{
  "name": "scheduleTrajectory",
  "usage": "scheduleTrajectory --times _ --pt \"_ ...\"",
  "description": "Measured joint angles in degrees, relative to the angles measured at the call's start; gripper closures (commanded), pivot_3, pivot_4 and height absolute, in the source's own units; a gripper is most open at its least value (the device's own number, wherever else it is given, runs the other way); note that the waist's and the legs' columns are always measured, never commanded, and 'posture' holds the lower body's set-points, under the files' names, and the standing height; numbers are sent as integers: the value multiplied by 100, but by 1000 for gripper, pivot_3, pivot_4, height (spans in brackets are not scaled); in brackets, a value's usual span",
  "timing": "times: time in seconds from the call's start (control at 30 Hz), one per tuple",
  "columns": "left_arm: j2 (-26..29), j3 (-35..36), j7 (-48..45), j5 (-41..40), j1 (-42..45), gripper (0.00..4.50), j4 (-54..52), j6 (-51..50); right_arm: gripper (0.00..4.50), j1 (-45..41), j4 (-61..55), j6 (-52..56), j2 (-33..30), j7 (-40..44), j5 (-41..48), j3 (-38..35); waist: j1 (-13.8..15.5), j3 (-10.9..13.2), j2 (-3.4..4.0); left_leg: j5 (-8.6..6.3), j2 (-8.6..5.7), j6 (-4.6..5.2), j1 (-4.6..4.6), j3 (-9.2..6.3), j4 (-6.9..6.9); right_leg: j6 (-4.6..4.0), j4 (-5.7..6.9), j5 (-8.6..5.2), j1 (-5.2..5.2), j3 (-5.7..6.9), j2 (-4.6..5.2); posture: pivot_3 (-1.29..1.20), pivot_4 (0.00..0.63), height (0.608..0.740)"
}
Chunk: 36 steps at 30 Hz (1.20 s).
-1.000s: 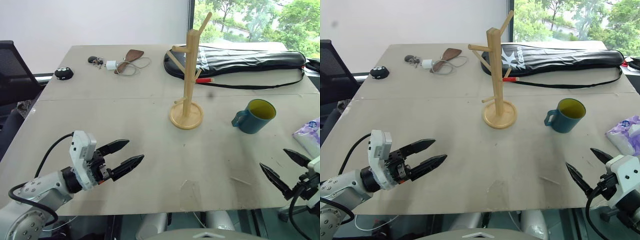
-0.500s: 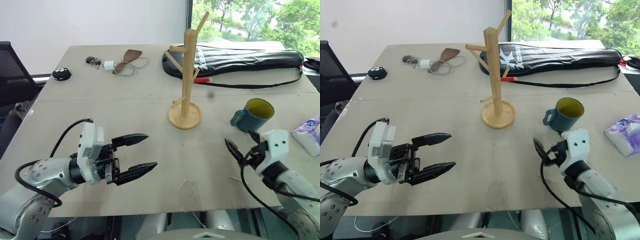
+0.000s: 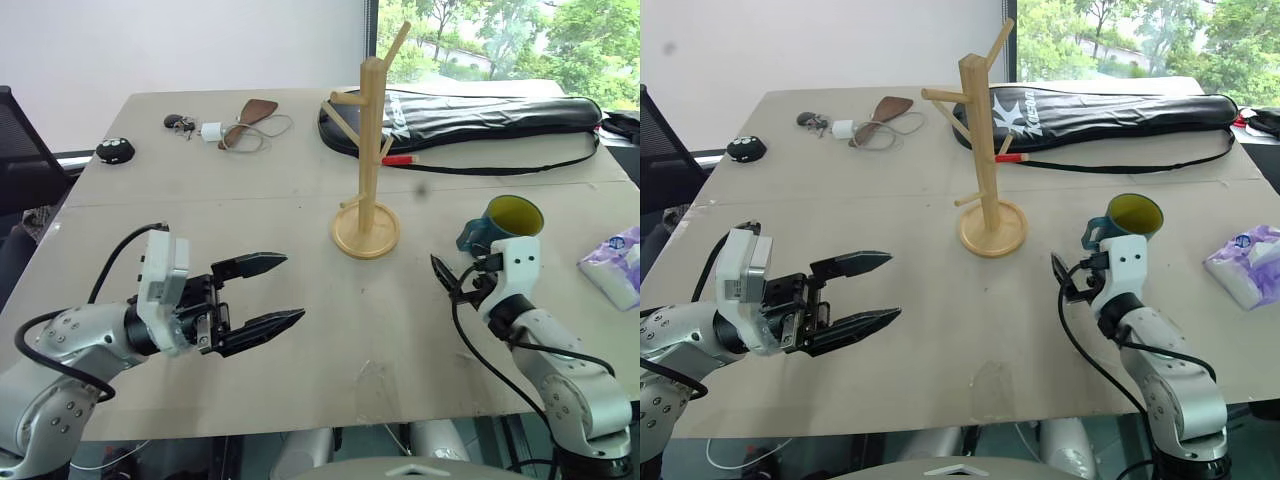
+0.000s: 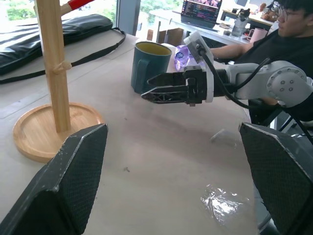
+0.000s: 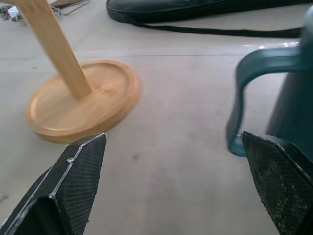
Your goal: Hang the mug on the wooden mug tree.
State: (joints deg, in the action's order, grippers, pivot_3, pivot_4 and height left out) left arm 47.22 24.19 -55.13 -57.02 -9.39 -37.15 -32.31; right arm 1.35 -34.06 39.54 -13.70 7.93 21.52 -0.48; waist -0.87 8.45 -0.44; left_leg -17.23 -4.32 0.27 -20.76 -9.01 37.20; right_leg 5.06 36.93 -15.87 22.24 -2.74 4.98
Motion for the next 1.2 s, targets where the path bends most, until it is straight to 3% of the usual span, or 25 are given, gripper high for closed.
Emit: scheduleTrajectory --times 0.1,1.0,1.1,1.2 --pt "1 7 73 -20 -3 0 -25 -23 872 -98 261 -136 56 -9 -151 68 0 0 0 0 -1 0 1 2 0 0 1 0 2 -3 0 0 150 740" --pt "123 234 659 -395 -191 0 -396 -354 872 -848 1176 -417 499 -336 -519 -182 -11 0 0 1 1 -2 0 15 -1 -1 17 0 14 -17 -4 0 150 740" --pt "123 234 676 -395 -195 0 -407 -355 2153 -951 1378 -502 522 -354 -582 -184 -15 0 -1 1 1 -2 0 24 -1 -1 22 0 22 -26 -4 0 150 740" --pt "123 234 693 -393 -212 0 -466 -354 3757 -1031 1604 -652 557 -379 -686 -234 -15 0 -1 1 1 -2 -4 34 -2 -1 24 0 29 -33 -4 0 150 740"
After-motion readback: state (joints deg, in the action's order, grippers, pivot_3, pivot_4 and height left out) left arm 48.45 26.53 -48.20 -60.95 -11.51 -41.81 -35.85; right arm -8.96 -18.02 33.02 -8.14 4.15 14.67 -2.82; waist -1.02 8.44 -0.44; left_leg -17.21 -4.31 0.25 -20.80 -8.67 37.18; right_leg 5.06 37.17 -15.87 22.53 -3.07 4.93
